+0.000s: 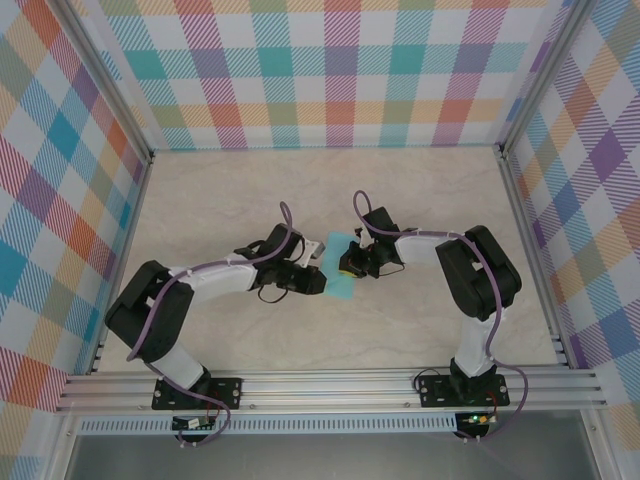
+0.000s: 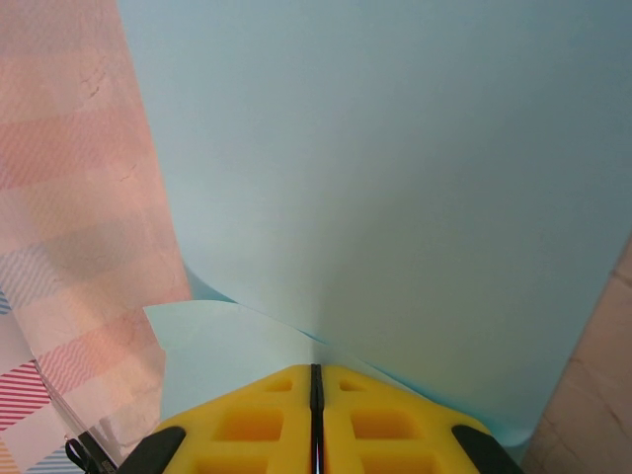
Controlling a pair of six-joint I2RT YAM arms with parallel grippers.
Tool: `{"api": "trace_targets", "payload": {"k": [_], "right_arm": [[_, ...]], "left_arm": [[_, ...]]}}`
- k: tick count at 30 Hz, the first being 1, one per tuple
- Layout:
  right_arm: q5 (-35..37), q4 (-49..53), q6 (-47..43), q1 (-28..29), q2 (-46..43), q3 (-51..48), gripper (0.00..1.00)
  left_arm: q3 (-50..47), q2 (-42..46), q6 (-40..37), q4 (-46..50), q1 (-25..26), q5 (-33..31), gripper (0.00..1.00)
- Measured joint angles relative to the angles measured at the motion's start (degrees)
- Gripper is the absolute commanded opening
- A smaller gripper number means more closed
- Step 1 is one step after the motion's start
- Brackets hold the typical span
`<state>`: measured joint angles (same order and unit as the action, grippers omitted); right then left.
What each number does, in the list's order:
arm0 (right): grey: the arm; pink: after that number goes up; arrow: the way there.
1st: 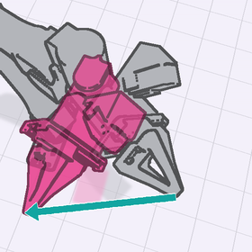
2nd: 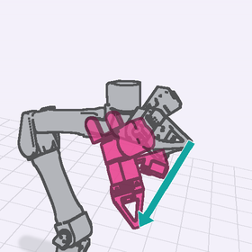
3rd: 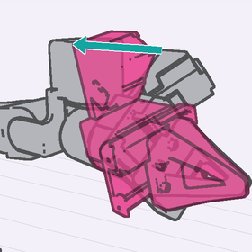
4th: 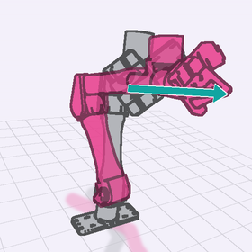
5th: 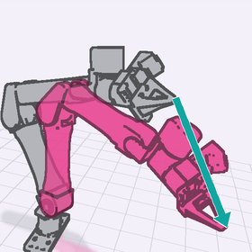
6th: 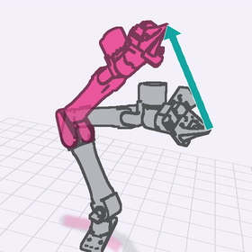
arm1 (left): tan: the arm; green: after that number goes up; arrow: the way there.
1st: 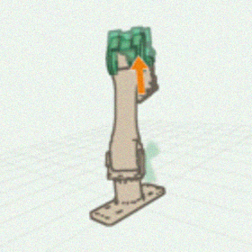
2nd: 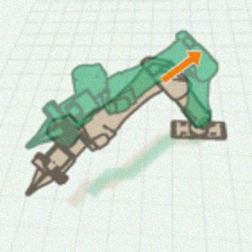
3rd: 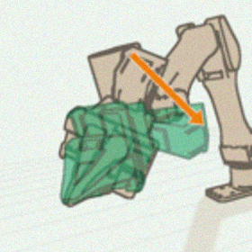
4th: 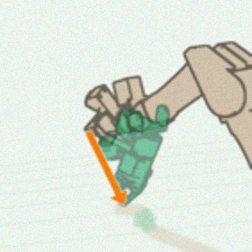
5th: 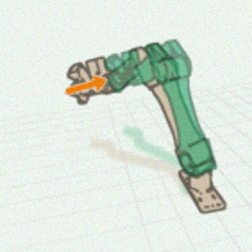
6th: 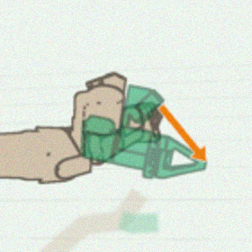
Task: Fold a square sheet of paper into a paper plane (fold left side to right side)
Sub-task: Fold the triangle a second time at the center of the table.
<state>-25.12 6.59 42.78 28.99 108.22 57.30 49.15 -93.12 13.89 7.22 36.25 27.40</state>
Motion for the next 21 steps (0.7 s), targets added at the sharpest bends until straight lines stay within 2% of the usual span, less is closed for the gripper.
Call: {"api": "trace_targets", "payload": {"k": [10,21], "right_arm": [[0.02,0.2,0.0,0.28,0.0,0.11,0.1],[0.24,0.55,-0.2,0.37,0.02,0.26,0.1]], "left_arm": [[0.61,-6.71,-0.22,0.09,-0.48,-1.27,0.15],[0.61,-6.08,-0.2,0.04,-0.9,-0.83,0.13]]}}
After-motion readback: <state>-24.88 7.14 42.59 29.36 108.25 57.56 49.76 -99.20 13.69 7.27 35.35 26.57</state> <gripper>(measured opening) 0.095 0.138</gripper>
